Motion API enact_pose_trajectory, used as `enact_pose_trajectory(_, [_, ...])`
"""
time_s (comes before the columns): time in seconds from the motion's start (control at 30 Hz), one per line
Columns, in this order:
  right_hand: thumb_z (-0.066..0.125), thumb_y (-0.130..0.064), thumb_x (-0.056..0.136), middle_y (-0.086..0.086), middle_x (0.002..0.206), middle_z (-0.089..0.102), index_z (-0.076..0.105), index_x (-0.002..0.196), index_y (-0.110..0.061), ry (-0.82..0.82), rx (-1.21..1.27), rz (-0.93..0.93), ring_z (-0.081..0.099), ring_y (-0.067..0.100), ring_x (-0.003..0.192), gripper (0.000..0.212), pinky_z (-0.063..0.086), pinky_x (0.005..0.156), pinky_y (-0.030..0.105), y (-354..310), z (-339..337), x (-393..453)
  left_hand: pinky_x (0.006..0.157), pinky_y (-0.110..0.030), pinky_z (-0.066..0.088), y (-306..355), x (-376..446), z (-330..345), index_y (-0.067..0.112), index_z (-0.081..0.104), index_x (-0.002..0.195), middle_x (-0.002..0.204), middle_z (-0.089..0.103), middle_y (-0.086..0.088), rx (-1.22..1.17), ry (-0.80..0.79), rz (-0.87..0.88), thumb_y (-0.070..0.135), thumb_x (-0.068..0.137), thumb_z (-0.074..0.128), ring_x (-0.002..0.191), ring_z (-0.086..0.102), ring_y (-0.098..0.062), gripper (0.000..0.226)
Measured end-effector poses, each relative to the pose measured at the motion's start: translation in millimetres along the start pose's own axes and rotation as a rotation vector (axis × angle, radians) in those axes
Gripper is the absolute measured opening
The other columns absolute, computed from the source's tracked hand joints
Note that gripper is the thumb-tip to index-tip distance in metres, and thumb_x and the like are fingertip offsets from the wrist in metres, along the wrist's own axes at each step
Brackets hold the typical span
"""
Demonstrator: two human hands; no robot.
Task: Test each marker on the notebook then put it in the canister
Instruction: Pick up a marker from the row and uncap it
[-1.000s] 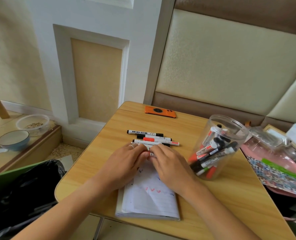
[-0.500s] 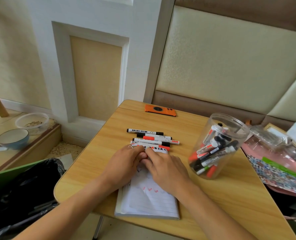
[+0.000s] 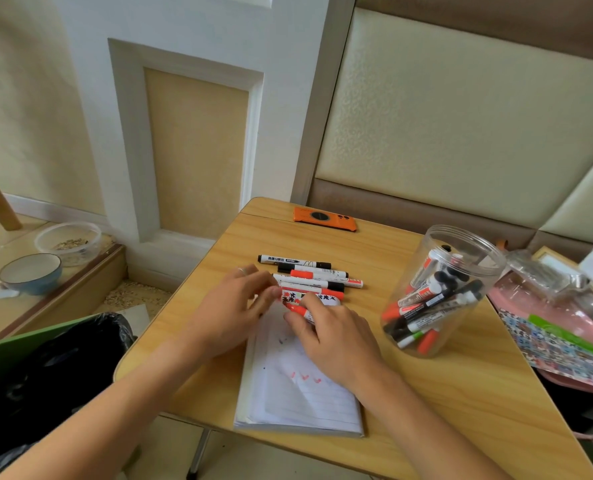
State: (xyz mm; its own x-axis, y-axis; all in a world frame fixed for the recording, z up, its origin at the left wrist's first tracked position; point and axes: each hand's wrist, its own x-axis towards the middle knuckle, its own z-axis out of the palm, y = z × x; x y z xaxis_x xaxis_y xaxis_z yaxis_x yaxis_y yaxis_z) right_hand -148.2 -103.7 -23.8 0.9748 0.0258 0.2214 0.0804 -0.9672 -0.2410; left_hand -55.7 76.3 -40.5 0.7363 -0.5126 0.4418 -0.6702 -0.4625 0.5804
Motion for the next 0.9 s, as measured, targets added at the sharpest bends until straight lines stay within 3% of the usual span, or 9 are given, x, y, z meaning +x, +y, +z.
enact_pose_trajectory(0.07, [0.035, -0.055, 0.107, -0.015, 0.075, 0.048, 0.049, 0.116, -0.028, -0.026, -0.037, 0.007, 0.042, 0.009, 0.062, 0.032, 0.025, 0.052, 0.024, -4, -2, -1, 0.072, -0.013, 0.039, -4, 2, -6, 0.03, 0.067, 0.1, 0.096, 0.056, 0.015, 0.037, 0.091, -0.065, 0.038, 0.099, 0.058, 0.091, 0.052, 0.003, 0.012])
enact_pose_trajectory(0.2, [0.033, -0.055, 0.107, -0.015, 0.076, 0.045, 0.047, 0.121, -0.027, -0.064, -0.069, 0.029, 0.036, 0.001, 0.058, 0.034, 0.023, 0.051, 0.019, -9, -5, -2, 0.072, -0.024, 0.041, -9, 1, -2, 0.026, 0.069, 0.101, 0.097, 0.057, 0.006, 0.179, 0.207, -0.258, 0.031, 0.094, 0.066, 0.094, 0.05, -0.012, 0.009])
enact_pose_trajectory(0.43, [0.035, -0.056, 0.107, -0.015, 0.089, 0.051, 0.047, 0.122, -0.027, -0.09, -0.046, 0.036, 0.046, 0.009, 0.071, 0.034, 0.025, 0.053, 0.018, -14, -9, -4, 0.077, -0.026, 0.043, -17, 0, 9, 0.023, 0.067, 0.109, 0.099, 0.058, 0.003, 0.337, 0.174, -0.3, 0.037, 0.095, 0.062, 0.091, 0.044, -0.013, 0.021])
enact_pose_trajectory(0.53, [0.034, -0.048, 0.109, -0.014, 0.077, 0.053, 0.047, 0.103, -0.028, -0.059, 0.053, 0.034, 0.048, 0.006, 0.064, 0.025, 0.034, 0.055, 0.029, -10, -6, -5, 0.084, -0.03, 0.04, -16, -2, 11, 0.025, 0.062, 0.114, 0.11, 0.056, 0.003, 0.35, 0.161, -0.288, 0.047, 0.097, 0.054, 0.099, 0.044, -0.015, 0.029])
enact_pose_trajectory(0.6, [0.033, -0.035, 0.108, -0.004, 0.074, 0.058, 0.048, 0.088, -0.023, -0.02, 0.183, 0.094, 0.055, 0.018, 0.07, 0.028, 0.044, 0.063, 0.043, -5, -5, -4, 0.093, -0.036, 0.034, -15, -3, 11, 0.028, 0.057, 0.12, 0.12, 0.052, 0.004, 0.313, 0.116, -0.271, 0.062, 0.095, 0.042, 0.112, 0.044, -0.016, 0.045])
enact_pose_trajectory(0.67, [0.037, -0.022, 0.105, 0.004, 0.076, 0.06, 0.051, 0.083, -0.02, 0.007, 0.323, 0.175, 0.055, 0.019, 0.07, 0.027, 0.046, 0.064, 0.042, -1, -7, 0, 0.098, -0.037, 0.029, -13, -5, 10, 0.032, 0.051, 0.128, 0.128, 0.048, 0.006, 0.252, 0.03, -0.256, 0.078, 0.087, 0.025, 0.12, 0.04, -0.015, 0.067])
enact_pose_trajectory(0.77, [0.044, -0.015, 0.108, 0.006, 0.096, 0.067, 0.057, 0.109, -0.029, 0.003, 0.643, 0.312, 0.058, 0.011, 0.061, 0.019, 0.046, 0.056, 0.028, -1, -16, 6, 0.101, -0.036, 0.025, -14, -7, 11, 0.037, 0.042, 0.136, 0.133, 0.046, 0.008, 0.275, -0.044, -0.218, 0.089, 0.076, 0.021, 0.123, 0.037, -0.013, 0.083])
enact_pose_trajectory(0.83, [0.048, -0.011, 0.108, 0.009, 0.107, 0.069, 0.057, 0.113, -0.031, 0.033, 0.941, 0.385, 0.07, 0.018, 0.068, 0.023, 0.055, 0.061, 0.029, 0, -16, 10, 0.103, -0.037, 0.025, -16, -8, 11, 0.038, 0.036, 0.139, 0.134, 0.044, 0.009, 0.323, -0.069, -0.196, 0.09, 0.074, 0.026, 0.125, 0.036, -0.013, 0.084])
enact_pose_trajectory(0.9, [0.05, -0.004, 0.107, 0.014, 0.111, 0.072, 0.063, 0.112, -0.022, 0.112, 1.227, 0.422, 0.076, 0.027, 0.08, 0.022, 0.061, 0.071, 0.036, 2, -19, 14, 0.105, -0.038, 0.024, -16, -9, 12, 0.038, 0.033, 0.139, 0.137, 0.043, 0.008, 0.33, -0.09, -0.177, 0.088, 0.074, 0.031, 0.128, 0.034, -0.013, 0.083])
